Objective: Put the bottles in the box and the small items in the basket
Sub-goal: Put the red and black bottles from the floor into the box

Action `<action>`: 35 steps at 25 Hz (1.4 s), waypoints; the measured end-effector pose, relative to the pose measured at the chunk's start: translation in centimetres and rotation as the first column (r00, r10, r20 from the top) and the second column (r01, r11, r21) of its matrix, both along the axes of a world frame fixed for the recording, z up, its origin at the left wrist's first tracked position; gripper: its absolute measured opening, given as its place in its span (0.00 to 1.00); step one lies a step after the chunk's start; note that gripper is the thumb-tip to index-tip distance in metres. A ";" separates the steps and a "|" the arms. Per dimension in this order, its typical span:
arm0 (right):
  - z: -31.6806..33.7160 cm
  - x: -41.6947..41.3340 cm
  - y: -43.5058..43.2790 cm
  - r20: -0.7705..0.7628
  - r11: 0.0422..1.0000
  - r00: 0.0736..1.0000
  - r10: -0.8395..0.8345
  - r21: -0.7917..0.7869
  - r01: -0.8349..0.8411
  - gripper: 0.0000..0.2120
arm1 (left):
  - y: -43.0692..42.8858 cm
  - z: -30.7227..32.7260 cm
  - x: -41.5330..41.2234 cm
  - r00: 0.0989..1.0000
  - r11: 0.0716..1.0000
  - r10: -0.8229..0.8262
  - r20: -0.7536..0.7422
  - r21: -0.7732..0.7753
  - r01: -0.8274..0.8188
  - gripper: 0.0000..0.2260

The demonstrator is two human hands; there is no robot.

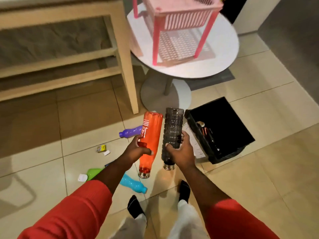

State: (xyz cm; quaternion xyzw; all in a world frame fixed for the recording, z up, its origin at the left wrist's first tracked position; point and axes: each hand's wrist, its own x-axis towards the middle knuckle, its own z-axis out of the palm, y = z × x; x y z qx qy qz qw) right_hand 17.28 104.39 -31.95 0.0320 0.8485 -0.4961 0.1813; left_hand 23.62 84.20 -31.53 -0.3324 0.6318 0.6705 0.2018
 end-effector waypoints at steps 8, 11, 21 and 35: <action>4.8 -7.0 10.6 -0.008 0.994 1.000 0.014 -0.107 -0.015 0.38 | 10.2 5.2 -7.6 0.998 0.992 -0.008 -0.063 0.128 0.016 0.43; 4.8 -10.7 14.8 -0.014 0.991 0.999 0.033 -0.130 -0.035 0.39 | 14.5 5.2 -11.3 0.999 0.988 -0.013 -0.047 0.156 0.020 0.42; 1.7 -24.1 28.0 0.056 0.997 0.998 0.015 -0.070 -0.011 0.36 | 27.3 2.4 -25.8 0.998 0.998 -0.021 -0.055 -0.053 0.018 0.18; -30.4 -33.9 32.5 0.176 0.976 0.975 -0.134 0.195 0.099 0.44 | 33.9 -28.9 -39.6 0.960 0.879 -0.191 0.206 -0.399 0.261 0.31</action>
